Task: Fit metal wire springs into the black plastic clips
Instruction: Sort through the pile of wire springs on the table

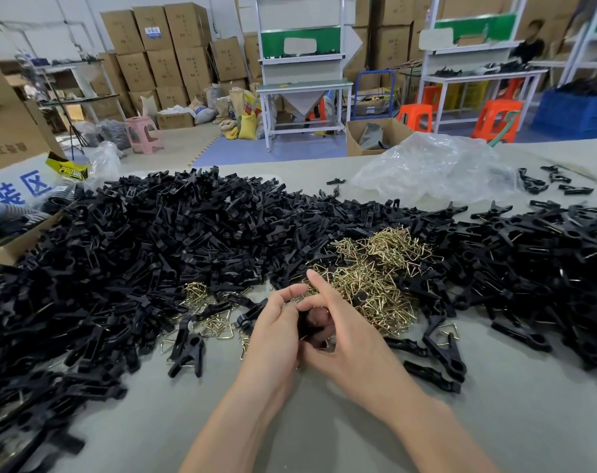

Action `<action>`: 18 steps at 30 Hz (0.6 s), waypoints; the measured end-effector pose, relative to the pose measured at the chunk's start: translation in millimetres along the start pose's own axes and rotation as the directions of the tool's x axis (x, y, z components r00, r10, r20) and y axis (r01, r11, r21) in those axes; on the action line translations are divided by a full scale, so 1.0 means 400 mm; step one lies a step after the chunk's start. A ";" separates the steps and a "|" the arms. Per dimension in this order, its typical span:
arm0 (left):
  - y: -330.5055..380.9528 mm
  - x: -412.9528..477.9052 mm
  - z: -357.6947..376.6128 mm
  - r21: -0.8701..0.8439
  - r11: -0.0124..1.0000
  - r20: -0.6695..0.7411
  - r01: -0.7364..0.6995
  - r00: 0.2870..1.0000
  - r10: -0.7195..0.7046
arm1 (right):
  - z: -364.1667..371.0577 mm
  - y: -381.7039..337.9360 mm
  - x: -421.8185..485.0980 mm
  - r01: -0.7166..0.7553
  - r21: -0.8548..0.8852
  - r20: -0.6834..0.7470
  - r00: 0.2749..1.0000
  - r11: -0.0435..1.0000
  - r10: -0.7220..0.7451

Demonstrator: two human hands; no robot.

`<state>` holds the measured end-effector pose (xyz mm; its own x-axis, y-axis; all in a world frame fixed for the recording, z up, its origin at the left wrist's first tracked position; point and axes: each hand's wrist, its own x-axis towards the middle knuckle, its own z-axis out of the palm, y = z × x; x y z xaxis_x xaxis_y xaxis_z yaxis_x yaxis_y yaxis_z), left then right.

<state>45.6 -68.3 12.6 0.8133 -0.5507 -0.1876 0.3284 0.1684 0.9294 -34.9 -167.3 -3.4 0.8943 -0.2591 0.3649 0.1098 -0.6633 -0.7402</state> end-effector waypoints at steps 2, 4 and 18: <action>-0.005 -0.001 0.007 -0.042 0.999 -0.031 -0.007 1.000 0.006 | -0.002 -0.005 -0.002 0.020 -0.009 0.006 1.000 1.000 -0.019; -0.009 -0.002 0.010 -0.025 1.000 -0.059 -0.010 0.998 0.009 | -0.004 -0.008 -0.001 0.032 -0.020 0.011 0.999 0.999 -0.032; -0.007 -0.007 0.004 0.115 0.986 -0.025 -0.118 0.992 0.121 | -0.002 0.007 -0.004 0.111 -0.177 0.005 0.994 0.978 -0.112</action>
<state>41.7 -68.4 11.2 0.8587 -0.5060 -0.0813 0.1731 0.1369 0.9754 -36.3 -169.1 -5.6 0.8783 -0.1801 0.4429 0.1298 -0.8017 -0.5835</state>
